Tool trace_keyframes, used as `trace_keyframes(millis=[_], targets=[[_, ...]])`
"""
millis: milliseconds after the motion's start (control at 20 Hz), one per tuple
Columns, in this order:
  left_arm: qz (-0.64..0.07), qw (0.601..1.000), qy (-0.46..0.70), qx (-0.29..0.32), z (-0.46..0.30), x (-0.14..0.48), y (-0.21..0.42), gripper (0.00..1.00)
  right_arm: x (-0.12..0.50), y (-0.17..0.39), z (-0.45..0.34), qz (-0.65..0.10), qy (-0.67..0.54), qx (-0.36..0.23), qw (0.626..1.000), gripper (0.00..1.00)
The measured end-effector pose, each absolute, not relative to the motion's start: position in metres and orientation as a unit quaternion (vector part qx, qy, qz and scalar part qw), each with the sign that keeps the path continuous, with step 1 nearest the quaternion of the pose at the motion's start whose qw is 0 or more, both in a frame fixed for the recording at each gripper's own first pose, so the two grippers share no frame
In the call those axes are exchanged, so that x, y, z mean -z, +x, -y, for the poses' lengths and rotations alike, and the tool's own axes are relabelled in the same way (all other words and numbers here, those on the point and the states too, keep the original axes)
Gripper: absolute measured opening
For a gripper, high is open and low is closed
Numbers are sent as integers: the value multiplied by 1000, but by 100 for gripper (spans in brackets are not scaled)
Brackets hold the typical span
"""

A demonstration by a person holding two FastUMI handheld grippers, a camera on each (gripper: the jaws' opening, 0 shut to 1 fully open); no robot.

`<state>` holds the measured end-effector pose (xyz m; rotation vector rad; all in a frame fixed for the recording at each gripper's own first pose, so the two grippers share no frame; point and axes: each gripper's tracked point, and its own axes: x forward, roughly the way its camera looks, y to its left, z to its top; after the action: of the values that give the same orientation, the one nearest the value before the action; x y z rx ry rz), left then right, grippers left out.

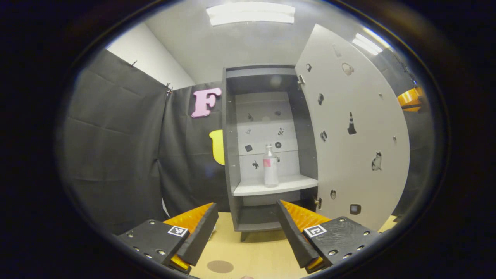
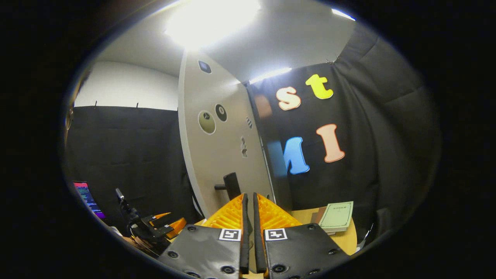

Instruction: Open the cabinet door with the right hand, grasp the bottle in the cabinet with the left hand and place it on the coaster, then close the cabinet door with the right hand.

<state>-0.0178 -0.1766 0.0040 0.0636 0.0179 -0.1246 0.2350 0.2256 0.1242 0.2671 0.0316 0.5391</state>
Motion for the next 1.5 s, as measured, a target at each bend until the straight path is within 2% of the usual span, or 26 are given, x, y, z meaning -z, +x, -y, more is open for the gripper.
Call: trace_keyframes(millis=[150,250,350,400,500,650,700,850,900,950,1450,1500], targets=[[-3,997,34,63,204,-14,-15,89,-119,247,-201,-6,106,-211,972,7],[2,997,31,75,224,-23,-12,89,-112,251,-181,-12,85,-180,980,31],[2,996,23,89,242,-34,-6,89,-107,254,-157,-13,52,-136,989,88],[5,995,19,96,248,-41,-1,89,-106,259,-143,-11,32,-112,993,99],[10,994,15,105,254,-55,14,89,-103,259,-124,-12,12,-85,996,98],[12,992,17,123,263,-78,47,89,-87,258,-126,-38,25,-79,996,98],[8,991,20,129,265,-82,61,95,-81,259,-125,-49,28,-70,996,98],[7,989,23,143,267,-94,109,89,-71,259,-118,-73,34,-38,996,98],[5,989,20,149,269,-95,126,92,-70,258,-118,-77,37,-29,996,98],[2,988,17,156,272,-95,143,89,-67,259,-117,-80,39,-20,996,98],[-33,976,-18,214,295,-57,262,89,-70,253,-107,-69,18,64,995,98],[-35,976,-19,214,294,-51,275,92,-69,252,-105,-70,20,73,995,98]])
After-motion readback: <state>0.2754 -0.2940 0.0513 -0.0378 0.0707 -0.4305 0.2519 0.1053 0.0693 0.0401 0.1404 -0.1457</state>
